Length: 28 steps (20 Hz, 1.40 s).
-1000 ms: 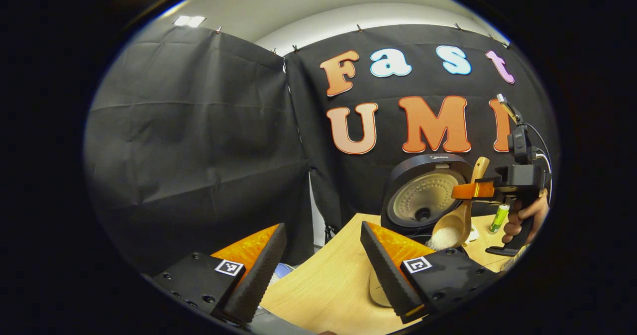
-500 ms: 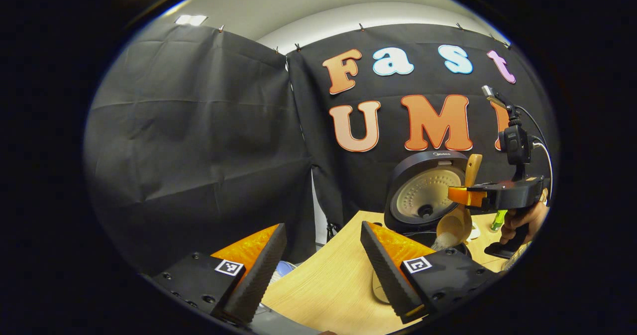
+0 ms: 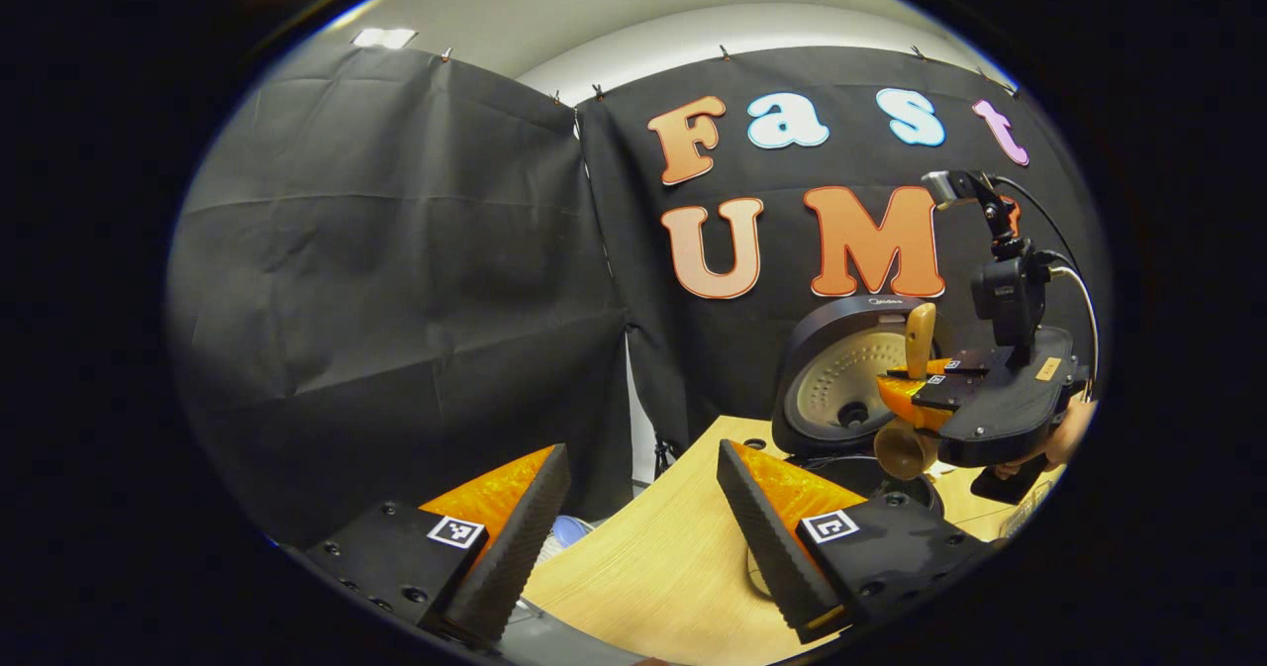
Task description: Close the left gripper, press the button to open the rice cooker; take a wooden spoon from the chopstick holder with the right hand, scoop a spoonful of rice and pour it into the rice cooker, then put the wooden spoon back into the chopstick holder.
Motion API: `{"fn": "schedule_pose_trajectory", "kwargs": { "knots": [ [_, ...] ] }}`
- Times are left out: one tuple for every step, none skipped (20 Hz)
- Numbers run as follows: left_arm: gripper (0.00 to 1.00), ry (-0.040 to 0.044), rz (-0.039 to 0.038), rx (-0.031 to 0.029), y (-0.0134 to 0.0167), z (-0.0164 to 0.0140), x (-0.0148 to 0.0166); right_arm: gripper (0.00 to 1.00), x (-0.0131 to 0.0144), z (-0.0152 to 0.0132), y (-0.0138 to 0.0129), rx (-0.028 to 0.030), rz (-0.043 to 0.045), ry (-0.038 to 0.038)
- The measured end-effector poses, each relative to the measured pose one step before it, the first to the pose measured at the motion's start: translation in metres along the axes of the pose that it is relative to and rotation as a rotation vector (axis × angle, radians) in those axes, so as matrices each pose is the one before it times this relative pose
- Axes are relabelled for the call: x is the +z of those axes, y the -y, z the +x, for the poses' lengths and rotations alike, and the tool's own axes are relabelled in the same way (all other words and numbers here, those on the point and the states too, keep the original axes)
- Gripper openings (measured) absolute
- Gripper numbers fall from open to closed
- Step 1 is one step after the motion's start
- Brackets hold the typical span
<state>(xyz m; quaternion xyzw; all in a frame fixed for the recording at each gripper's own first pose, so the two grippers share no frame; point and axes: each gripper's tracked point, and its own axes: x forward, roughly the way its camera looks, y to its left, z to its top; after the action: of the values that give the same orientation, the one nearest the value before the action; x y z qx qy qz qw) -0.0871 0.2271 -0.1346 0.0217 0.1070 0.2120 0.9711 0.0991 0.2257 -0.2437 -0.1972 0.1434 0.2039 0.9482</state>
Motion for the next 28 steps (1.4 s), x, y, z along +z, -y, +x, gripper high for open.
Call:
{"fn": "schedule_pose_trajectory", "kwargs": {
  "knots": [
    [0.94, -0.00245, 0.00693, 0.00446, -0.00067, 0.00019, -0.00154, 0.08, 0.00721, -0.00058, -0.00293, 0.00581, -0.05947, 0.02244],
    [0.94, 0.00011, 0.00314, 0.002, 0.00059, 0.00007, 0.00023, 0.08, 0.00443, -0.0015, -0.00191, 0.00685, -0.02476, 0.01287],
    [0.94, -0.00164, 0.00219, -0.00095, 0.00221, -0.0003, -0.00029, 0.08, 0.00118, 0.00019, -0.00271, 0.01295, 0.00608, 0.00653],
    [1.0, -0.00154, 0.00175, -0.00364, 0.00295, -0.0003, -0.00007, 0.08, -0.00065, -0.0016, -0.00045, 0.01164, 0.02623, -0.00014],
    [1.0, -0.00061, 0.00313, -0.00478, 0.00309, -0.00058, -0.00025, 0.08, 0.00009, -0.00519, 0.00088, 0.00518, 0.03953, -0.00127],
    [0.94, -0.00202, 0.00063, -0.00542, 0.00312, -0.00055, -0.00042, 0.08, 0.00137, -0.00554, 0.00171, 0.00173, 0.04728, -0.00124],
    [0.94, -0.00107, 0.00016, -0.00784, 0.00402, -0.0009, 0.00045, 0.08, 0.00394, -0.00662, 0.00612, -0.0046, 0.05078, -0.00038],
    [1.0, -0.00098, 0.00057, -0.00663, 0.00456, -0.00079, -0.00015, 0.08, 0.00365, -0.00725, 0.00862, -0.00715, 0.04946, 0.00202],
    [0.94, -0.00134, -0.0002, -0.00809, 0.00553, -0.00092, 0.00012, 0.08, 0.00353, -0.00642, 0.01148, -0.01187, 0.04565, 0.00036],
    [0.94, -0.00249, 0.00059, -0.00798, 0.0064, -0.00002, -0.00041, 0.08, 0.00217, -0.00841, 0.01235, -0.01277, 0.04043, -0.00168],
    [0.94, -0.00116, 0.00083, -0.00896, 0.00626, -0.00086, 0.00003, 0.08, 0.0008, -0.00843, 0.0143, -0.01423, 0.03534, -0.00267],
    [0.94, -0.00096, 0.00043, -0.00981, 0.00719, -0.00025, 0.00075, 0.08, -0.00074, -0.01008, 0.01432, -0.01813, 0.02699, -0.0055],
    [0.94, -0.00202, 0.0001, -0.01064, 0.0076, -0.00132, 0.00027, 0.08, -0.0002, -0.00946, 0.01518, -0.02301, 0.02045, -0.00273],
    [0.94, -0.00207, 0.00163, -0.01096, 0.00788, -0.00103, 0.00009, 0.08, -0.00155, -0.01029, 0.01703, -0.02727, 0.01851, -0.00093],
    [0.94, -0.00048, 0.00137, -0.01192, 0.0083, -0.00149, 0.00059, 0.08, -0.00103, -0.00939, 0.01571, -0.02616, 0.01657, -0.0041],
    [0.95, 0.00034, 0.00149, -0.0126, 0.00941, -0.00027, 0.0013, 0.08, -0.00453, -0.0095, 0.01635, -0.02806, 0.01416, -0.00537],
    [0.96, -0.00002, 0.00153, -0.01254, 0.00914, -0.00012, 0.00142, 0.08, -0.00569, -0.00934, 0.017, -0.02851, 0.00976, -0.00757],
    [0.97, -0.00099, 0.00408, -0.01261, 0.00985, -0.00033, 0.00107, 0.08, -0.00693, -0.01029, 0.01769, -0.02938, 0.00777, -0.01072],
    [0.98, -0.00149, 0.00635, -0.01161, 0.01016, 0.0, 0.00151, 0.08, -0.00708, -0.00857, 0.01667, -0.02519, 0.00624, -0.01097],
    [0.98, 0.00029, 0.00614, -0.01428, 0.01131, -0.00008, 0.0018, 0.08, -0.00777, -0.0076, 0.0157, -0.02608, 0.00772, -0.01125],
    [0.99, 0.003, 0.00517, -0.01395, 0.00982, -0.00123, 0.00258, 0.08, -0.00775, -0.00558, 0.01433, -0.02375, 0.00971, -0.01299],
    [1.0, 0.0027, 0.00265, -0.01403, 0.01013, -0.00046, 0.00198, 0.08, -0.00672, -0.00569, 0.01441, -0.02262, 0.01163, -0.01099],
    [1.0, 0.0016, 0.00472, -0.01158, 0.00924, -0.00247, 0.00225, 0.08, -0.00614, -0.00398, 0.01359, -0.02115, 0.01381, -0.01041],
    [1.0, -0.00099, 0.00368, -0.0104, 0.0088, -0.00078, 0.00026, 0.08, -0.00576, -0.00504, 0.01249, -0.017, 0.01237, -0.00897],
    [1.0, -0.00264, 0.00465, -0.00943, 0.00773, -0.00105, -0.00063, 0.08, -0.00496, -0.00428, 0.01198, -0.01823, 0.01295, -0.0069],
    [1.0, -0.00526, 0.0027, -0.01085, 0.00818, -0.00146, -0.00058, 0.08, -0.00379, -0.0047, 0.01144, -0.01465, 0.01222, -0.00214],
    [1.0, -0.00478, 0.00314, -0.01049, 0.00728, -0.00207, -0.00133, 0.08, -0.00399, -0.00347, 0.01007, -0.01498, 0.01078, -0.0023],
    [1.0, -0.00553, 0.00579, -0.0095, 0.00828, -0.00103, 0.0002, 0.08, -0.00385, -0.00423, 0.01061, -0.01223, 0.00968, -0.00135]
  ]
}}
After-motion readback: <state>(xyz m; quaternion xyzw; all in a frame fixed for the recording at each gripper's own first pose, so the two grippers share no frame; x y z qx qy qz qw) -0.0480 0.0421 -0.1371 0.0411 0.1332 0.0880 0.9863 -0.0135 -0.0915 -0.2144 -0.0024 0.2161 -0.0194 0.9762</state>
